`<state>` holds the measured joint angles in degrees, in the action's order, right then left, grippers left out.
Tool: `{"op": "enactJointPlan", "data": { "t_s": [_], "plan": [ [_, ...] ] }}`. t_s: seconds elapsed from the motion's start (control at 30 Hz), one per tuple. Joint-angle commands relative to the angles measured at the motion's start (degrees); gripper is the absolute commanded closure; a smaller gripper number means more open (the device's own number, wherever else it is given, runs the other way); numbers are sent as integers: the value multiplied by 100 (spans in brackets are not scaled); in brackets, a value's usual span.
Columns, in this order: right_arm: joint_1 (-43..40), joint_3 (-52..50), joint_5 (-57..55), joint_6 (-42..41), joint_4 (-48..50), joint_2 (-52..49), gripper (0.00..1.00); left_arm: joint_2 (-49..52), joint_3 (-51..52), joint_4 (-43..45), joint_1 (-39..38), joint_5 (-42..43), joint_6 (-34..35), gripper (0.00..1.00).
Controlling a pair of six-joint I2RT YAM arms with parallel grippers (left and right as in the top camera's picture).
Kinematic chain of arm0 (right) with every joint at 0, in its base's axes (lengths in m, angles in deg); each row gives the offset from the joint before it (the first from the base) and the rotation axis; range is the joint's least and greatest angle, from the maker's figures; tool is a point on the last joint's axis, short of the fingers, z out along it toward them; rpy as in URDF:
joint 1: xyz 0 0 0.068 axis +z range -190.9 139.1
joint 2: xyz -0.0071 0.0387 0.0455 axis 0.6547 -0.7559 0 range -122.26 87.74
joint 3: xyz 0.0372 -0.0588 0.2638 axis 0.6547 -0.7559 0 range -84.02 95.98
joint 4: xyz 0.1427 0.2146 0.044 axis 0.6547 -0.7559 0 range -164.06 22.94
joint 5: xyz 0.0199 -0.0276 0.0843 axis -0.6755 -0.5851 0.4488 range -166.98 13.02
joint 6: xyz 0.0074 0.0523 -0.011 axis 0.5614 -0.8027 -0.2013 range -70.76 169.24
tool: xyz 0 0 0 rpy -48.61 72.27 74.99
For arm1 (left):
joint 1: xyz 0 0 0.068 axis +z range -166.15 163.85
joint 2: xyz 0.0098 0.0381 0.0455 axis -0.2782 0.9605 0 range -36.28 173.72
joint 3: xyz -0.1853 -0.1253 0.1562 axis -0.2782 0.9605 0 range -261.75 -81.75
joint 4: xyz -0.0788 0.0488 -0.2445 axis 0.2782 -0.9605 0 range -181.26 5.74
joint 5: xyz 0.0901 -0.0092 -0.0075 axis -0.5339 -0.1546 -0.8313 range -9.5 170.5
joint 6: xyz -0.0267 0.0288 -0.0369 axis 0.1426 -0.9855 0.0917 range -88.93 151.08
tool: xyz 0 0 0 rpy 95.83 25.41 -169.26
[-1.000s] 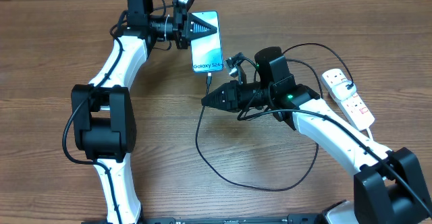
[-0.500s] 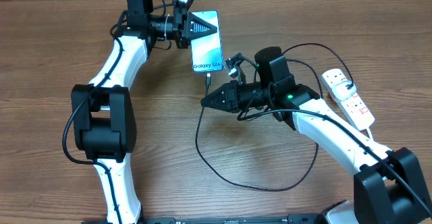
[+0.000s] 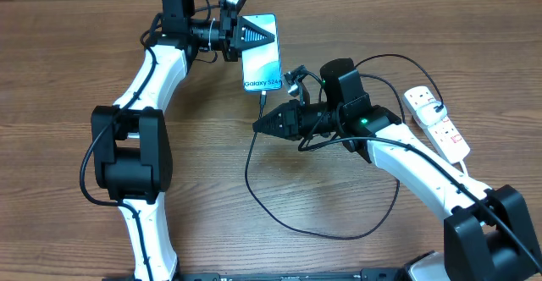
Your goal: Plug charger to phone and switch on socket
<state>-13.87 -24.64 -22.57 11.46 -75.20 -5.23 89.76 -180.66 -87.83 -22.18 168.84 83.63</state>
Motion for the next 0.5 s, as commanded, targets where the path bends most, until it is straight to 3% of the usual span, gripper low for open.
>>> {"op": "enactJointPlan", "data": {
  "t_s": [0.0,0.33,0.47],
  "plan": [
    [-17,-28,-79,-39,42,-39,96,-81,-57,24,-76,219,15,96],
    [-83,-28,-79,-37,-44,-39,96,-81,-57,155,-70,219,-245,96],
    [-85,-28,-874,181,-1040,-39,96,-81,-57,262,48,219,-748,96]
  ]
}}
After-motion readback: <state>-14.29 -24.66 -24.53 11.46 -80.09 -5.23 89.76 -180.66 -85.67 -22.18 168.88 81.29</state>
